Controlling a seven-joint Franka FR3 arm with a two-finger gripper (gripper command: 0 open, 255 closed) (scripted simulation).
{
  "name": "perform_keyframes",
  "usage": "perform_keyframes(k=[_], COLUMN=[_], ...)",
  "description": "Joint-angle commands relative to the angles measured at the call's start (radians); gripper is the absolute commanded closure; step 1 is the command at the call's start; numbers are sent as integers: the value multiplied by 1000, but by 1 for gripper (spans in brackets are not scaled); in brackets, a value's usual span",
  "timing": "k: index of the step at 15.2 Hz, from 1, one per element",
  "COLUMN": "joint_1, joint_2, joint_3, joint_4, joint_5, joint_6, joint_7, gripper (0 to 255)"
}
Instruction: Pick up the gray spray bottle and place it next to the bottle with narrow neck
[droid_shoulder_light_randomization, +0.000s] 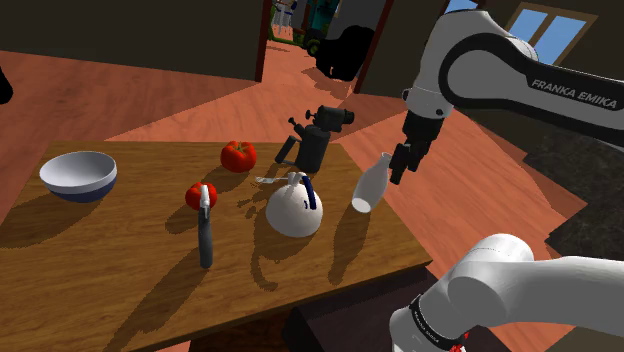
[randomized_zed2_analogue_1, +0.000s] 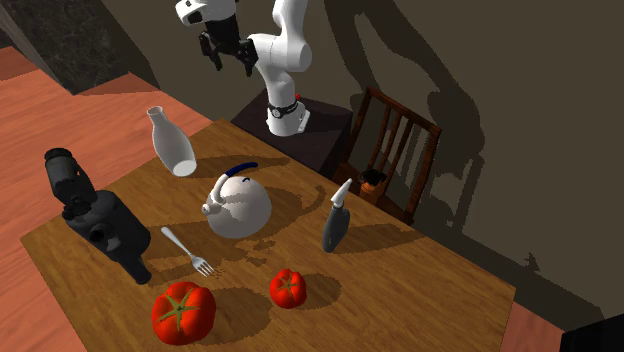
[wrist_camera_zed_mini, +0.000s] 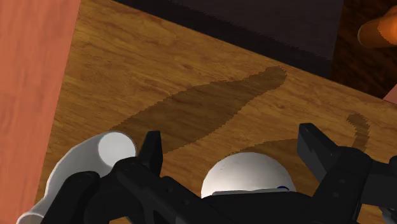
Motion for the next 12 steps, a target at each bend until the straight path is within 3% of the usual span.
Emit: perform_keyframes(k=[1, 12], joint_1=[0, 80], joint_2=[0, -32], joint_3=[0, 275], joint_4=[0, -193], joint_5=[0, 201], joint_6=[0, 363], joint_7=[0, 333], gripper=[0, 0])
